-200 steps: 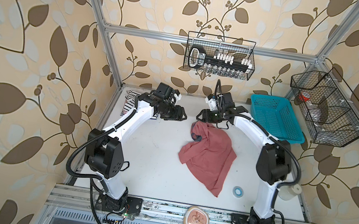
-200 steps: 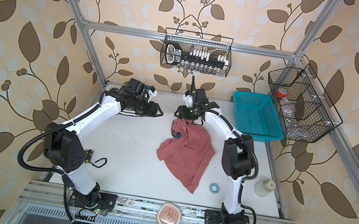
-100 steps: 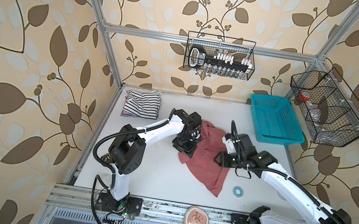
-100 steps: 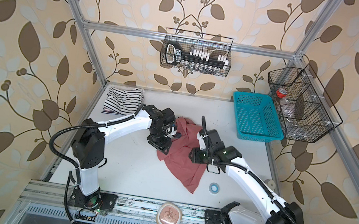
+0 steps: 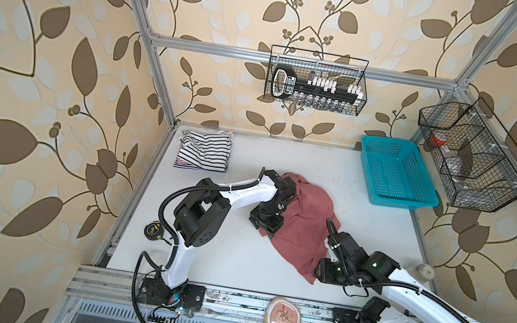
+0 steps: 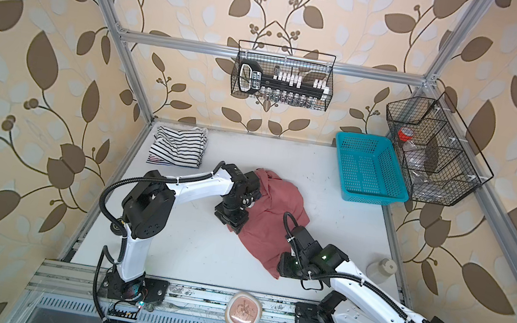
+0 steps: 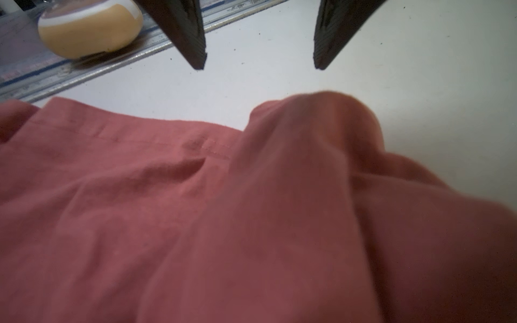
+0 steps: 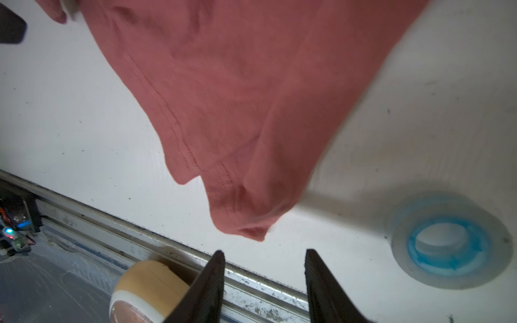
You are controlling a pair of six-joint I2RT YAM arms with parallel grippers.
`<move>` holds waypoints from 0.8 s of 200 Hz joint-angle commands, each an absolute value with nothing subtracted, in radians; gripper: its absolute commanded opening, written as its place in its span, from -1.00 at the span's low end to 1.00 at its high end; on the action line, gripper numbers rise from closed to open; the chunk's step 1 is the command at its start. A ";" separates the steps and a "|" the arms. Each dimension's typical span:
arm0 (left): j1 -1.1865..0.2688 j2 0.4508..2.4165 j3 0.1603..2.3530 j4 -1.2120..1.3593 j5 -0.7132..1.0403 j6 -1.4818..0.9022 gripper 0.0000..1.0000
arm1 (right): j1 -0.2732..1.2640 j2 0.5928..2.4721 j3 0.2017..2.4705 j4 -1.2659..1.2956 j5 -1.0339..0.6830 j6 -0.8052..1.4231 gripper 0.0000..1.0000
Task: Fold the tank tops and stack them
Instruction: 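Lay the pink garment on the table center and grasp it with both grippers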
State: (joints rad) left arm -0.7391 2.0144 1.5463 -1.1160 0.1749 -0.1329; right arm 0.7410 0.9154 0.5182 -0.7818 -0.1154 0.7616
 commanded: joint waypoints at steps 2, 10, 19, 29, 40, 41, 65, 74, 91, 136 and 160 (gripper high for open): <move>-0.738 2.019 1.546 -1.105 0.149 -0.170 0.27 | 0.753 0.912 0.484 -0.766 -0.129 0.823 -0.04; -0.738 2.023 1.548 -1.098 0.145 -0.175 0.27 | 0.755 0.918 0.473 -0.753 -0.135 0.826 -0.04; -0.738 2.030 1.551 -1.093 0.143 -0.178 0.27 | 0.756 0.928 0.462 -0.737 -0.140 0.827 -0.04; -0.738 2.037 1.550 -1.084 0.140 -0.183 0.27 | 0.756 0.937 0.448 -0.715 -0.143 0.832 -0.04; -0.738 2.047 1.550 -1.077 0.145 -0.189 0.27 | 0.756 0.949 0.432 -0.683 -0.151 0.837 -0.03; -0.738 2.048 1.551 -1.076 0.146 -0.190 0.27 | 0.756 0.950 0.431 -0.679 -0.152 0.837 -0.03; -0.738 2.065 1.542 -1.061 0.156 -0.196 0.24 | 0.756 0.990 0.398 -0.601 -0.166 0.851 -0.02; -0.738 2.071 1.540 -1.058 0.149 -0.197 0.22 | 0.756 1.007 0.392 -0.578 -0.165 0.854 0.02; -0.737 2.081 1.545 -1.063 0.128 -0.198 0.16 | 0.756 1.041 0.385 -0.532 -0.168 0.860 0.08; -0.731 2.079 1.545 -1.060 0.122 -0.202 -0.29 | 0.758 1.112 0.382 -0.457 -0.189 0.864 -0.05; -0.723 2.084 1.539 -1.062 0.119 -0.201 -0.61 | 0.759 1.136 0.380 -0.466 -0.184 0.855 -0.35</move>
State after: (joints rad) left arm -0.7380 2.0819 1.5463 -1.0424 0.1326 -0.1928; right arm 0.7517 1.0962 0.4171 -0.4252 -0.1989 0.8516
